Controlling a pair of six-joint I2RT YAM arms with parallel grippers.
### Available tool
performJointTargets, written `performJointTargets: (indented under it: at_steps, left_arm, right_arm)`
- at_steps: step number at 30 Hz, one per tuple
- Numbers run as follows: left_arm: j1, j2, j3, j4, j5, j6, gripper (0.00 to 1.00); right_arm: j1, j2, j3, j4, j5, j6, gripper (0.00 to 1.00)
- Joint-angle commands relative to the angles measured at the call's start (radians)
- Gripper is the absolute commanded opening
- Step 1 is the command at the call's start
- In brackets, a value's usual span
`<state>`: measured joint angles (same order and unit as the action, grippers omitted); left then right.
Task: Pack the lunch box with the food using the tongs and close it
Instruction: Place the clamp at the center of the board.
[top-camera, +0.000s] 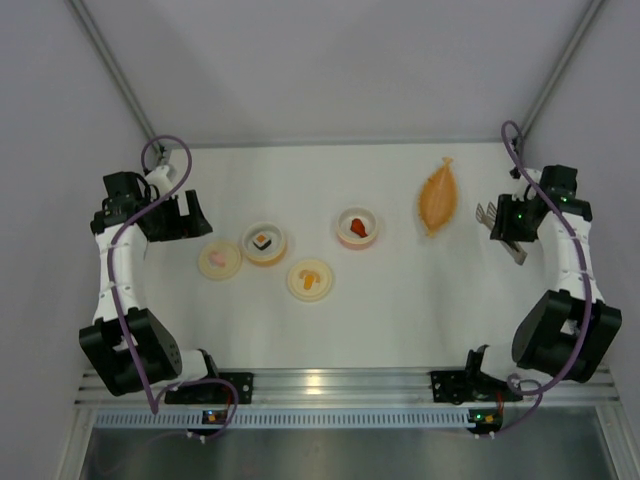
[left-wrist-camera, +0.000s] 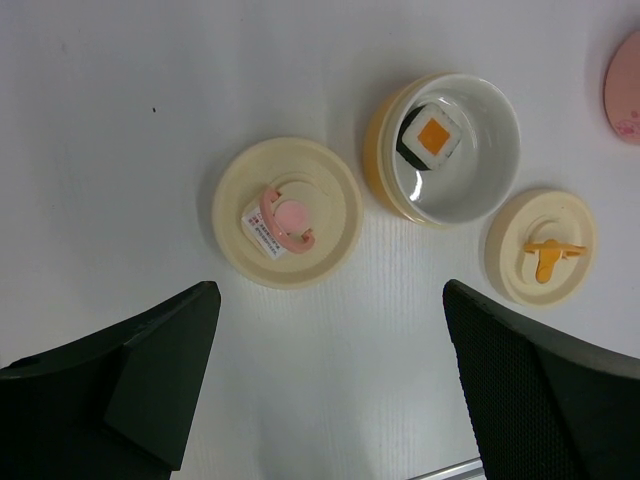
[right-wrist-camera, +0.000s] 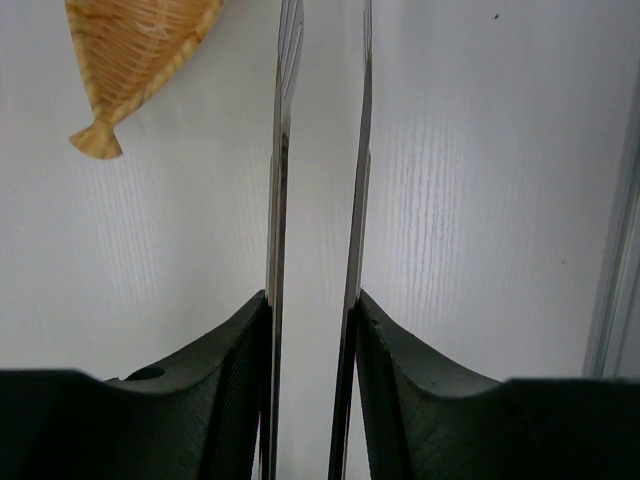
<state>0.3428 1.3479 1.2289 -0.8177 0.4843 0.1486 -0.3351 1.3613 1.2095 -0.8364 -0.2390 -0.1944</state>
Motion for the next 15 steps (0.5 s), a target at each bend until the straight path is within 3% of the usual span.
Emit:
performJointTargets:
  at_steps: [1, 15]
  left_arm:
    - [0.005, -0.009, 0.038, 0.011, 0.042, 0.003, 0.98]
    - [0.005, -0.013, 0.035, -0.009, 0.017, 0.055, 0.98]
  right_arm:
    - [-0.001, 0.044, -0.019, 0.068, -0.031, -0.085, 0.37]
    - [0.001, 0.229, -0.076, 0.134, -0.034, -0.126, 0.4]
